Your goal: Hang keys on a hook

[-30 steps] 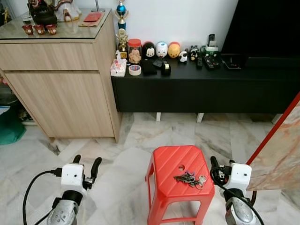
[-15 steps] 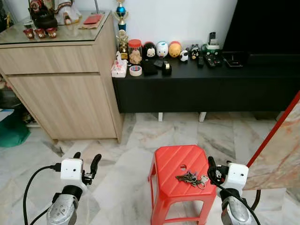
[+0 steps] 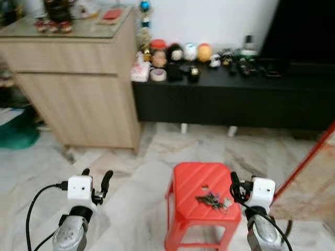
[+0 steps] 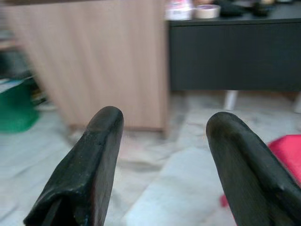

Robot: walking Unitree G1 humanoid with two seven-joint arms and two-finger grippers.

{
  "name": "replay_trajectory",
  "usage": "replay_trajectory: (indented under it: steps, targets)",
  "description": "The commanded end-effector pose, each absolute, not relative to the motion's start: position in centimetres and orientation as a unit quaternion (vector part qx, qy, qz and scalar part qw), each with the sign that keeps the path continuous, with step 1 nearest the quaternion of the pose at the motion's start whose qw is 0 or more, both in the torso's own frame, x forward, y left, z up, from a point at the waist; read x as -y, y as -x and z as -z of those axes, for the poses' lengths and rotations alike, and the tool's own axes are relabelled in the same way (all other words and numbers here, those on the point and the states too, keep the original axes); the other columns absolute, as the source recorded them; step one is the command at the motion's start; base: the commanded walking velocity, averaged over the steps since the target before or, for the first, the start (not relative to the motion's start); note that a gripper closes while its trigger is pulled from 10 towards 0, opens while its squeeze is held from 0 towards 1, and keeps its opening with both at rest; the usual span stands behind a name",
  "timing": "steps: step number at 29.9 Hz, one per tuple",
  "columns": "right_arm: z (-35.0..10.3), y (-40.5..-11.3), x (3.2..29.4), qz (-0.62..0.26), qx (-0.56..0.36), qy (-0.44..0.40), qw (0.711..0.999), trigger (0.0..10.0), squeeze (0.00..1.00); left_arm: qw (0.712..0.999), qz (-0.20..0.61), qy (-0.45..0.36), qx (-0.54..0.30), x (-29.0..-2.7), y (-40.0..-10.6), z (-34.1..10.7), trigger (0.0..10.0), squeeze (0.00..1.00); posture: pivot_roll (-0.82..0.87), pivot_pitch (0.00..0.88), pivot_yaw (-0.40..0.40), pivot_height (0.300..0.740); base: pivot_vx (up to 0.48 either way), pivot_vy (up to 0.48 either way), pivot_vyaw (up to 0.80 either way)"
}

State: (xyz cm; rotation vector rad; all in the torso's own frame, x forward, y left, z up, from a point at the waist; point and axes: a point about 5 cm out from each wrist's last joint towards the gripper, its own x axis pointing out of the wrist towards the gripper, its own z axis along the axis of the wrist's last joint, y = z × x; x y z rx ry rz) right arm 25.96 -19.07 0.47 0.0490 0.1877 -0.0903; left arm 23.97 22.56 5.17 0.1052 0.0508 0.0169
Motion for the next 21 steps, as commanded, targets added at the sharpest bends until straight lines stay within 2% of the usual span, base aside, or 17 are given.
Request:
replay_trajectory:
  steps: [1, 21]
  targets:
    - [-0.77, -26.41, 18.79, 0.035, -0.092, -0.027, 0.995, 10.0, 0.0, 0.998, -0.01, -0.054, -0.027, -22.58, -23.94, -5.3, 10.0, 0.0, 0.09, 0.0, -0.022, 0.736, 0.0, 0.0, 0.0]
    - [-1.05, -26.68, 19.07, 0.041, -0.089, -0.031, 0.995, 10.0, 0.0, 0.998, -0.013, -0.049, -0.028, -22.4, -23.86, -5.3, 10.0, 0.0, 0.08, 0.0, -0.035, 0.736, 0.0, 0.0, 0.0]
